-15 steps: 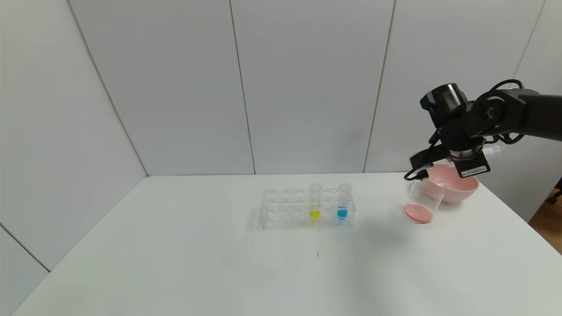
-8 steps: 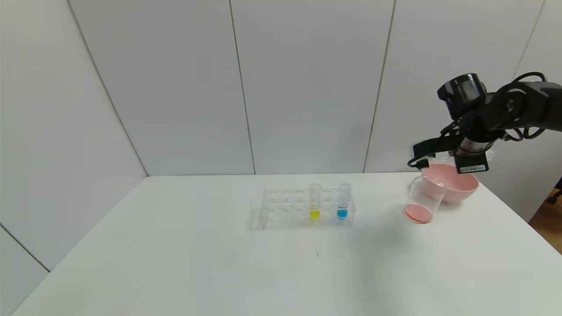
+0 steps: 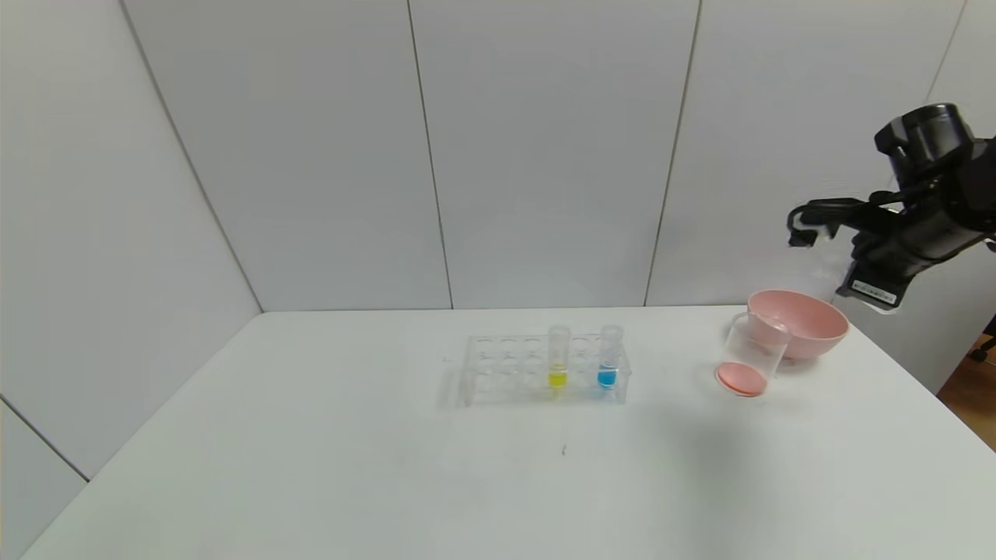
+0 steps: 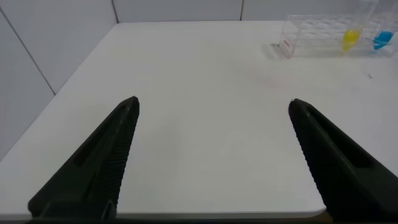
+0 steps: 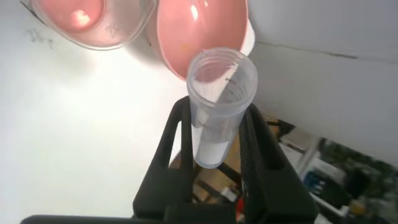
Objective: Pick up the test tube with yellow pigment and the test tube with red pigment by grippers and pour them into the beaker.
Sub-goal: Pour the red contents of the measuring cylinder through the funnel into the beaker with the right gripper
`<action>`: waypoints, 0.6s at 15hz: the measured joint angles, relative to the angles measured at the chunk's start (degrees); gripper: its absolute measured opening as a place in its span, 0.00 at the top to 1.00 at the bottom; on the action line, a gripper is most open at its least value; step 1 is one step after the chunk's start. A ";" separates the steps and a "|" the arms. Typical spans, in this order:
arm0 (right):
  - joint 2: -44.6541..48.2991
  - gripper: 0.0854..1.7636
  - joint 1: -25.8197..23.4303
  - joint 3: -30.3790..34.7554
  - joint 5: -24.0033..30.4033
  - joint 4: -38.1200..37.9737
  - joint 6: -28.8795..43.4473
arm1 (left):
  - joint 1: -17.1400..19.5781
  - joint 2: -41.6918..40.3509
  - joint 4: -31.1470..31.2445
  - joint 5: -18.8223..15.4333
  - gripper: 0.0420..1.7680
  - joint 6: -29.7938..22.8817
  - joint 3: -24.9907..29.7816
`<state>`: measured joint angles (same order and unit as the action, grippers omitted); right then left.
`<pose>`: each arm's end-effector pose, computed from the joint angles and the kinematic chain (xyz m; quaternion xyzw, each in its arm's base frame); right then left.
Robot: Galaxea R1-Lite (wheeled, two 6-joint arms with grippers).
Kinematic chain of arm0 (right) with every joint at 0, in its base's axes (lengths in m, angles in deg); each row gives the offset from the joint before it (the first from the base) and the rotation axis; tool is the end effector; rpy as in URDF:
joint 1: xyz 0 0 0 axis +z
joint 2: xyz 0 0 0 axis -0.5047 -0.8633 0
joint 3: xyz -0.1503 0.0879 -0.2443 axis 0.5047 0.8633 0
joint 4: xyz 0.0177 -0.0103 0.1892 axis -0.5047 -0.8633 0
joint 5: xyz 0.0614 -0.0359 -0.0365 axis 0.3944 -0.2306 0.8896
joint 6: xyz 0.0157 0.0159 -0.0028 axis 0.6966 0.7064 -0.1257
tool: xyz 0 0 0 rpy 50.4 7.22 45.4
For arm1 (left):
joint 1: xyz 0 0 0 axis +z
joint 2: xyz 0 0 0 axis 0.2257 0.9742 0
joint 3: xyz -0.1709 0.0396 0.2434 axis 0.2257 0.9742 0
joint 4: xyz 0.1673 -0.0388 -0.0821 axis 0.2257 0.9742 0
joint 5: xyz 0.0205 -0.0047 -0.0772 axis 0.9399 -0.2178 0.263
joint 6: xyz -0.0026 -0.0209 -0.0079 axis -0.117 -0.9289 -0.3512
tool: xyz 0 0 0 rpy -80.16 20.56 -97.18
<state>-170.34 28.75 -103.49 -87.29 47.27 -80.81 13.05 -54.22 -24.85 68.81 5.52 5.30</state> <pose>0.3822 -0.0155 0.2514 -0.4677 0.4037 0.0832 0.7819 -0.0228 0.0001 0.0738 -0.0083 0.0086 0.0015 0.9999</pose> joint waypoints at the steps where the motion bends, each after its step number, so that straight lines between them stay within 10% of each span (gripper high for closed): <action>1: 0.89 0.75 -1.61 0.50 3.00 -0.39 3.51 | 0.00 0.00 0.00 0.00 0.03 0.00 0.00; 9: 5.18 0.75 -10.01 3.66 17.58 8.46 36.33 | 0.00 0.00 0.00 0.00 0.03 0.00 0.00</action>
<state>-165.16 18.75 -99.84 -69.71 55.73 -44.48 13.05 -54.22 -24.85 68.81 5.52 5.30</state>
